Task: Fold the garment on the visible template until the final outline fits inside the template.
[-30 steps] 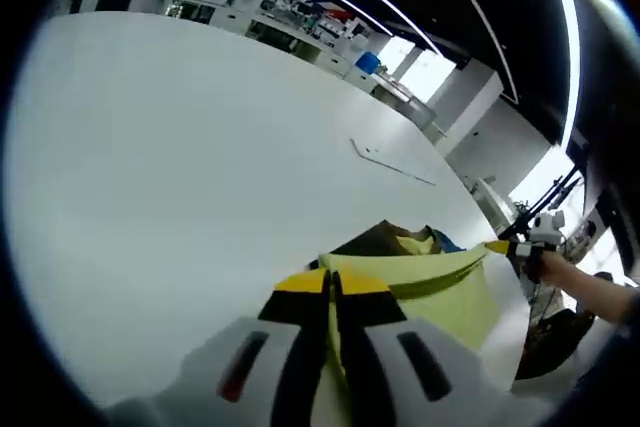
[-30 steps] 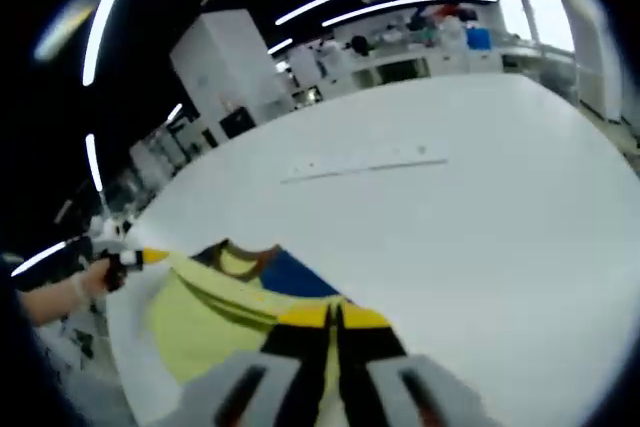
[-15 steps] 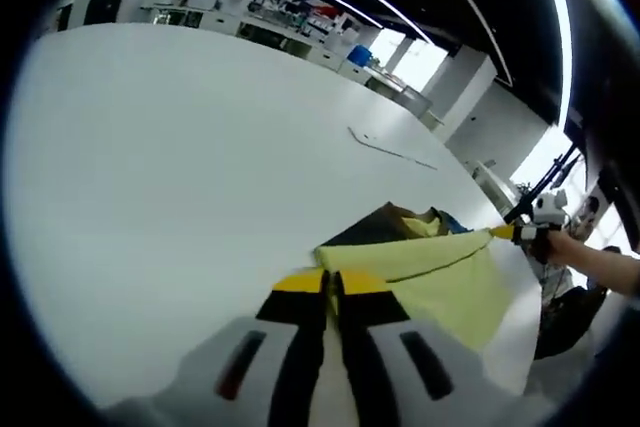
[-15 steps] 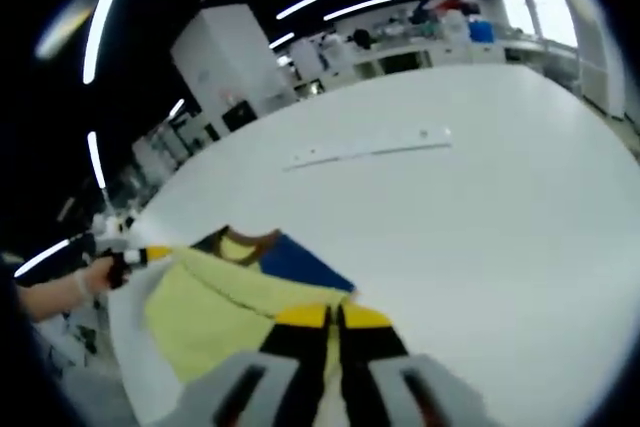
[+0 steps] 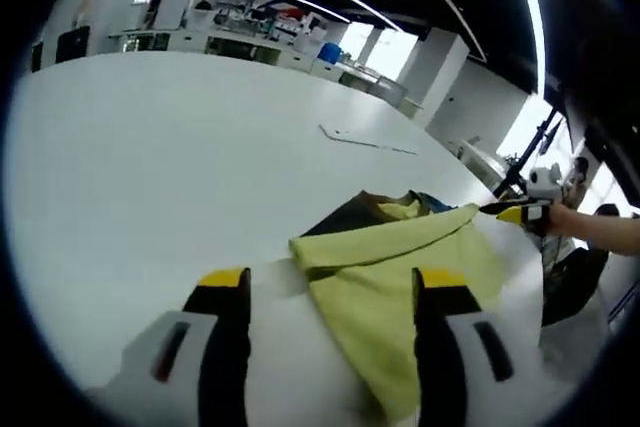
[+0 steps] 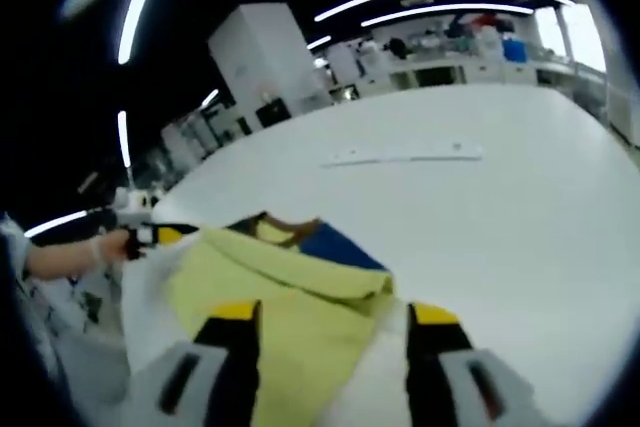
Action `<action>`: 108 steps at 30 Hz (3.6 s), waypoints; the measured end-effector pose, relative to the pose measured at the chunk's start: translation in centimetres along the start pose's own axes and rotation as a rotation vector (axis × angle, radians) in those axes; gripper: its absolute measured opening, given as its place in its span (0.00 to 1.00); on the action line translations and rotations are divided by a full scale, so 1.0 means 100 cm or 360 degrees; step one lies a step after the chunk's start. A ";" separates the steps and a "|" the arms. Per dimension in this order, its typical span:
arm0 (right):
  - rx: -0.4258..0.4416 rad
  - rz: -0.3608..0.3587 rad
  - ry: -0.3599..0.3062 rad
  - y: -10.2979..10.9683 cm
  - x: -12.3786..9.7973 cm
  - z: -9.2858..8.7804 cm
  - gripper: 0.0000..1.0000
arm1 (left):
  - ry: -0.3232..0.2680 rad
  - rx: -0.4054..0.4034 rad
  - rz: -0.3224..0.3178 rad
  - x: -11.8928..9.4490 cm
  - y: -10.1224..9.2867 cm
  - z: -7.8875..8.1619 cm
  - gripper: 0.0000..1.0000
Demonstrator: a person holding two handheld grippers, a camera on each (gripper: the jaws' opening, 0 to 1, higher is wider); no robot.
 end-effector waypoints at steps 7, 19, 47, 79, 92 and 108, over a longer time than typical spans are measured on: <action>-0.0035 0.0045 -0.0013 0.010 -0.001 -0.002 0.82 | 0.0007 0.0094 -0.0069 -0.006 -0.008 0.001 0.87; -0.0076 0.0154 -0.0010 0.030 0.006 -0.006 0.99 | 0.0102 0.0210 -0.0323 -0.009 -0.043 -0.012 0.99; -0.0047 0.0301 -0.0007 0.048 0.044 0.002 0.99 | 0.0131 0.0185 -0.0417 0.030 -0.055 -0.013 0.99; -0.0085 0.0195 -0.0037 0.030 0.042 0.023 0.96 | 0.0044 0.0178 -0.0349 0.026 -0.050 0.005 0.99; -0.0023 0.0159 -0.0096 0.050 0.009 0.013 0.94 | 0.0089 0.0200 -0.0330 -0.010 -0.055 -0.019 0.97; 0.0009 0.0110 -0.0083 0.064 -0.028 -0.023 0.93 | 0.0099 0.0222 -0.0324 -0.049 -0.053 -0.044 0.91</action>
Point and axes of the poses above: the point that each gripper's makers call its tool centre point, and the gripper's own axes: x roughly forward along the fingers, y roughly to its left, z roughly out of its top, the point moved 4 cm from there along -x, roughly backward along the fingers, and after that the axes turned 3 degrees about -x, right-handed, at the moved point
